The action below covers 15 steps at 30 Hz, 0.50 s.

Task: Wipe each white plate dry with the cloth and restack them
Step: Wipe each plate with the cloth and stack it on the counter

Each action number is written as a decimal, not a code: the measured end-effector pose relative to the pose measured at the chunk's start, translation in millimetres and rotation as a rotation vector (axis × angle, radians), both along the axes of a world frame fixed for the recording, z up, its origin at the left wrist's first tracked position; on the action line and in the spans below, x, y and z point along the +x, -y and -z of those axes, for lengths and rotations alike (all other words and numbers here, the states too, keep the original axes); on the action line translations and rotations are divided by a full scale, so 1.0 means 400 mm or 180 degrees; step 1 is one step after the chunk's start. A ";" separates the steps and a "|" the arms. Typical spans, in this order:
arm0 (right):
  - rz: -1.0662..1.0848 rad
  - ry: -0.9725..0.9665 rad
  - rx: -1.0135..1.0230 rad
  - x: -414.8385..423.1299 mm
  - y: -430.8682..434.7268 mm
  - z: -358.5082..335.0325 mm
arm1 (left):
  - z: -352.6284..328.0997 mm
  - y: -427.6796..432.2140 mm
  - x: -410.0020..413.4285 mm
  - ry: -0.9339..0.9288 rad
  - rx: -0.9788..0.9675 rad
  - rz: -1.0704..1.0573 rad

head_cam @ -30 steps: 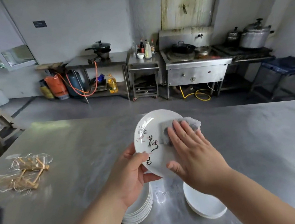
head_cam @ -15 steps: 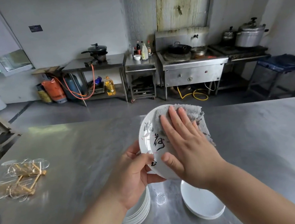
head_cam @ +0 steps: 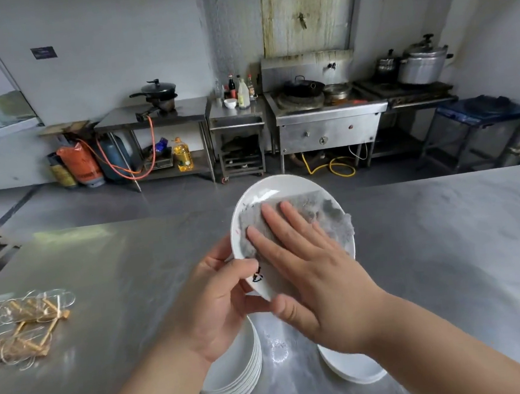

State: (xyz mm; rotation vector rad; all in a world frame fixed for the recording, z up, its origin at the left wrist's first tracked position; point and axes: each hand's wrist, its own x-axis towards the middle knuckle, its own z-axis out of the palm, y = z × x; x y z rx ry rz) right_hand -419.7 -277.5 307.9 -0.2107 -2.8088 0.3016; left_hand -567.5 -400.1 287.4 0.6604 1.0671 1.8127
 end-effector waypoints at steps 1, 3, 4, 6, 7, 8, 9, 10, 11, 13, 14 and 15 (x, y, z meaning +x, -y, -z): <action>-0.0181 0.0000 0.0032 0.008 0.014 0.014 | -0.005 0.003 -0.012 0.0077 0.0052 -0.0071; -0.0278 0.0001 0.0217 0.037 0.026 0.043 | -0.008 0.013 -0.034 0.0191 0.0089 -0.0156; -0.0228 0.0009 0.0338 0.054 0.021 0.051 | -0.007 0.018 -0.040 0.0246 0.0087 -0.0159; -0.0013 0.0084 0.0539 0.078 -0.004 0.047 | -0.004 0.025 -0.040 0.0298 0.0023 -0.0135; 0.0141 0.0123 0.0609 0.083 -0.019 0.039 | -0.003 0.025 -0.035 0.0276 -0.0041 -0.0133; 0.0321 0.0151 0.0646 0.084 -0.033 0.030 | 0.000 0.022 -0.027 0.0243 -0.0106 -0.0128; 0.0513 0.0185 0.0628 0.081 -0.042 0.019 | 0.002 0.018 -0.019 0.0201 -0.0139 -0.0108; 0.0681 0.0225 0.0568 0.075 -0.045 0.010 | 0.002 0.012 -0.012 0.0154 -0.0130 -0.0082; 0.0763 0.0238 0.0521 0.066 -0.040 0.005 | 0.000 0.006 -0.007 0.0117 -0.0097 -0.0079; 0.0574 0.0179 0.0498 0.053 -0.009 0.015 | -0.009 -0.005 -0.009 0.0118 -0.0019 -0.0162; 0.0383 0.0136 0.0511 0.053 0.009 0.030 | -0.013 -0.007 -0.015 0.0174 0.0019 -0.0223; 0.0214 0.0101 0.0534 0.057 0.026 0.048 | -0.015 -0.008 -0.023 0.0237 0.0054 -0.0269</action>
